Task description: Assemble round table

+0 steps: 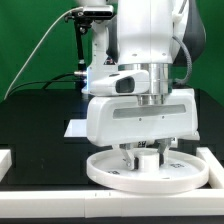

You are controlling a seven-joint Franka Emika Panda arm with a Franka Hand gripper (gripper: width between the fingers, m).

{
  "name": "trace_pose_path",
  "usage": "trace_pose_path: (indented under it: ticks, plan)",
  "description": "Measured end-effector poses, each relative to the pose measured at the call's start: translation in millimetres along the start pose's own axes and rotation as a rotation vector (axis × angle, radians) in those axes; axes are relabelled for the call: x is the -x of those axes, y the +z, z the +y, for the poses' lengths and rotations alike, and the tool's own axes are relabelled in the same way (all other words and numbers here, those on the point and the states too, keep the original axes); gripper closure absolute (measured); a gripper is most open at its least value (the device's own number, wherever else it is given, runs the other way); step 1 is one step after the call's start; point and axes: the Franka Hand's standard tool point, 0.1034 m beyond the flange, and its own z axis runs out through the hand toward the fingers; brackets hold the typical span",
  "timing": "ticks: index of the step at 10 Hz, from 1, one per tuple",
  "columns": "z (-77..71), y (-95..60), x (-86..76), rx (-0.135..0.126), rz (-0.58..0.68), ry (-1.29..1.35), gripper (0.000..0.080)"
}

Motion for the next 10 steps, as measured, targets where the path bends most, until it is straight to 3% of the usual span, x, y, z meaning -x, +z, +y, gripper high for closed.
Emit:
trace_pose_path:
  ticks: [2, 7, 10]
  plan:
    - [-6.5, -0.2, 5.1, 0.004, 0.008, 0.011, 0.0393]
    - [-4.7, -0.2, 1.2, 0.016, 0.026, 0.028, 0.0393]
    - [-7.5, -0.5, 6.8, 0.013, 0.019, 0.029, 0.0393]
